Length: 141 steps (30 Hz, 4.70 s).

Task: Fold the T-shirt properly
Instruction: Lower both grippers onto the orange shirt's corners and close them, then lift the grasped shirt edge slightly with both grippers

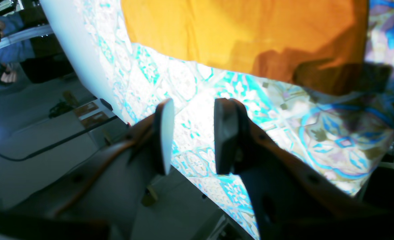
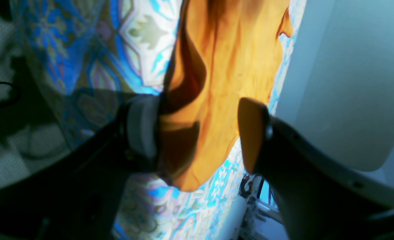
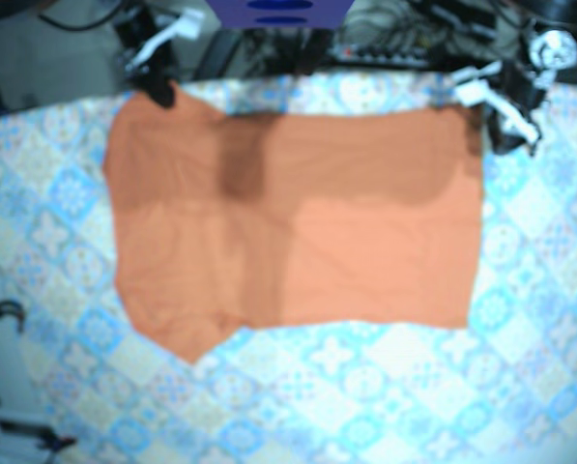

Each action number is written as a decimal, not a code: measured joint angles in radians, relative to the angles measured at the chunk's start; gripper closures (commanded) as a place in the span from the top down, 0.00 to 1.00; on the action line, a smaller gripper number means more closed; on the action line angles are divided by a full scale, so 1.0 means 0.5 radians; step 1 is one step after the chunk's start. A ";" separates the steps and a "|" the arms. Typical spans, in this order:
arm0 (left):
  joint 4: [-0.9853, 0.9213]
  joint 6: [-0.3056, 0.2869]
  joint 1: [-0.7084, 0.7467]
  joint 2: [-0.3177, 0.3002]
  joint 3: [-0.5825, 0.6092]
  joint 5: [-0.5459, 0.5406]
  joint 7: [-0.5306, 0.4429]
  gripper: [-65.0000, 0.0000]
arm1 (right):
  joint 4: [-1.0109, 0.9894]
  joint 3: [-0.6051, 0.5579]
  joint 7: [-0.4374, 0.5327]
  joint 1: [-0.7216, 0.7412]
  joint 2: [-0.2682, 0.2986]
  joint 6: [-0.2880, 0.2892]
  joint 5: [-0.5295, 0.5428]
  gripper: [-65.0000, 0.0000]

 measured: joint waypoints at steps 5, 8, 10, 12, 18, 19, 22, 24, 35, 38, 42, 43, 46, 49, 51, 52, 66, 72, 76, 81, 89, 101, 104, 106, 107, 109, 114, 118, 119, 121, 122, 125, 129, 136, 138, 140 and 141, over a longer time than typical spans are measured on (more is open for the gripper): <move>0.000 0.002 0.000 0.000 0.000 0.000 0.001 0.31 | -0.001 0.005 -0.014 -0.008 0.050 0.000 0.002 0.54; 0.000 0.001 0.000 0.000 0.000 0.000 0.001 0.31 | 0.000 0.005 0.008 0.000 0.043 -0.001 0.006 0.54; 0.000 0.001 -0.003 0.000 0.000 0.000 0.002 0.31 | 0.000 0.003 0.009 0.000 0.044 0.000 0.006 0.54; 0.000 0.001 -0.022 0.000 0.006 0.000 0.061 0.31 | 0.000 0.003 0.009 0.002 0.062 0.000 0.006 0.54; 0.000 0.001 -0.034 0.000 0.008 0.000 0.092 0.31 | 0.000 0.005 0.000 0.002 0.064 0.002 0.005 0.54; 0.000 0.001 -0.034 -0.001 0.008 0.000 0.092 0.31 | 0.000 0.002 0.005 0.007 0.065 0.002 0.003 0.54; 0.000 0.002 -0.034 0.001 0.008 -0.001 0.091 0.31 | 0.000 -0.002 0.007 0.051 0.066 0.008 -0.007 0.54; 0.000 0.001 -0.036 0.000 0.008 0.000 0.091 0.31 | 0.000 -0.003 0.005 0.075 0.066 0.005 -0.001 0.54; 0.000 0.002 -0.040 0.000 0.008 0.000 0.092 0.31 | -0.011 -0.010 0.008 0.111 0.065 0.001 -0.007 0.52; 0.000 0.001 -0.040 0.001 0.008 0.000 0.092 0.31 | -0.032 -0.012 0.008 0.095 0.061 0.005 -0.007 0.34; 0.000 0.004 -0.040 0.005 0.012 -0.011 0.095 0.31 | -0.070 -0.011 0.007 0.108 0.060 0.008 0.000 0.02; 0.000 0.009 -0.044 0.004 0.036 -0.047 0.111 0.31 | -0.076 -0.012 0.010 0.118 0.060 0.011 -0.003 0.00; -0.004 -0.001 -0.074 0.011 0.105 -0.153 0.089 0.31 | -0.077 -0.011 0.003 0.157 0.060 0.006 0.002 0.00; -0.007 0.011 -0.068 0.010 0.106 -0.204 0.126 0.31 | -0.076 -0.011 -0.064 0.166 0.061 0.002 0.001 0.00; -0.051 0.028 -0.073 0.012 0.159 -0.202 0.119 0.31 | -0.076 -0.012 -0.073 0.150 0.060 0.010 -0.002 0.00; -0.083 0.006 -0.072 0.018 0.185 -0.202 0.102 0.31 | -0.076 -0.012 -0.066 0.150 0.056 0.009 -0.004 0.00; -0.443 0.023 -0.108 0.031 0.339 -0.217 0.093 0.31 | -0.076 -0.014 -0.069 0.156 0.060 0.009 -0.008 0.00; -0.611 0.031 -0.265 0.027 0.459 -0.224 0.083 0.31 | -0.076 -0.015 -0.075 0.156 0.057 0.008 -0.008 0.00; -0.661 0.023 -0.336 0.029 0.531 -0.217 0.101 0.31 | -0.076 -0.015 -0.066 0.156 0.056 0.008 -0.008 0.00; -0.700 0.034 -0.372 0.033 0.565 -0.217 0.084 0.31 | -0.076 -0.015 -0.067 0.156 0.060 0.009 -0.008 0.00; -0.748 0.026 -0.390 0.034 0.565 -0.218 0.090 0.31 | -0.076 -0.015 -0.073 0.156 0.060 0.008 -0.008 0.00; -0.750 0.026 -0.423 0.063 0.565 -0.218 0.101 0.39 | -0.076 -0.101 -0.082 0.156 0.060 0.009 -0.008 0.00; -0.769 0.025 -0.502 0.060 0.645 -0.216 0.113 0.43 | -0.076 -0.101 -0.076 0.156 0.060 0.009 -0.008 0.00; -0.793 0.035 -0.539 0.047 0.690 -0.216 0.121 0.44 | -0.076 -0.101 -0.080 0.157 0.060 0.008 -0.006 0.00; -0.804 0.041 -0.550 0.039 0.711 -0.214 0.121 0.44 | -0.076 -0.101 -0.082 0.156 0.060 0.008 -0.007 0.00; -0.806 0.036 -0.584 0.033 0.744 -0.214 0.145 0.44 | -0.076 -0.099 -0.081 0.154 0.060 0.009 -0.008 0.00; -0.806 0.029 -0.629 0.033 0.761 -0.210 0.157 0.44 | -0.076 -0.099 -0.080 0.156 0.060 0.008 -0.008 0.00; -0.804 -0.017 -0.686 0.033 0.761 -0.211 0.166 0.43 | -0.076 -0.099 -0.082 0.156 0.060 0.008 -0.007 0.00; -0.804 -0.017 -0.694 0.033 0.761 -0.211 0.166 0.43 | -0.076 -0.099 -0.082 0.156 0.060 0.008 -0.007 0.00; -0.805 -0.021 -0.704 0.033 0.761 -0.211 0.166 0.43 | -0.076 -0.099 -0.082 0.155 0.060 0.009 -0.008 0.00; -0.805 -0.021 -0.705 0.033 0.761 -0.211 0.166 0.43 | -0.076 -0.099 -0.081 0.155 0.060 0.009 -0.008 0.00; -0.777 -0.027 -0.705 0.034 0.761 -0.208 0.196 0.43 | -0.076 -0.099 -0.081 0.156 0.060 0.009 -0.008 0.00; -0.712 -0.037 -0.714 0.045 0.767 -0.213 0.194 0.43 | -0.076 -0.099 -0.080 0.156 0.059 0.008 -0.008 0.00; -0.665 -0.002 -0.718 0.056 0.767 -0.218 0.124 0.43 | -0.076 -0.099 -0.081 0.156 0.060 0.008 -0.008 0.00; -0.652 0.020 -0.739 0.063 0.768 -0.218 0.111 0.43 | -0.076 -0.099 -0.081 0.156 0.060 0.008 -0.008 0.00; -0.646 0.029 -0.743 0.061 0.767 -0.217 0.105 0.43 | -0.076 -0.099 -0.081 0.156 0.060 0.008 -0.008 0.00; -0.646 0.029 -0.743 0.061 0.767 -0.217 0.105 0.43 | -0.076 -0.099 -0.082 0.156 0.060 0.008 -0.008 0.00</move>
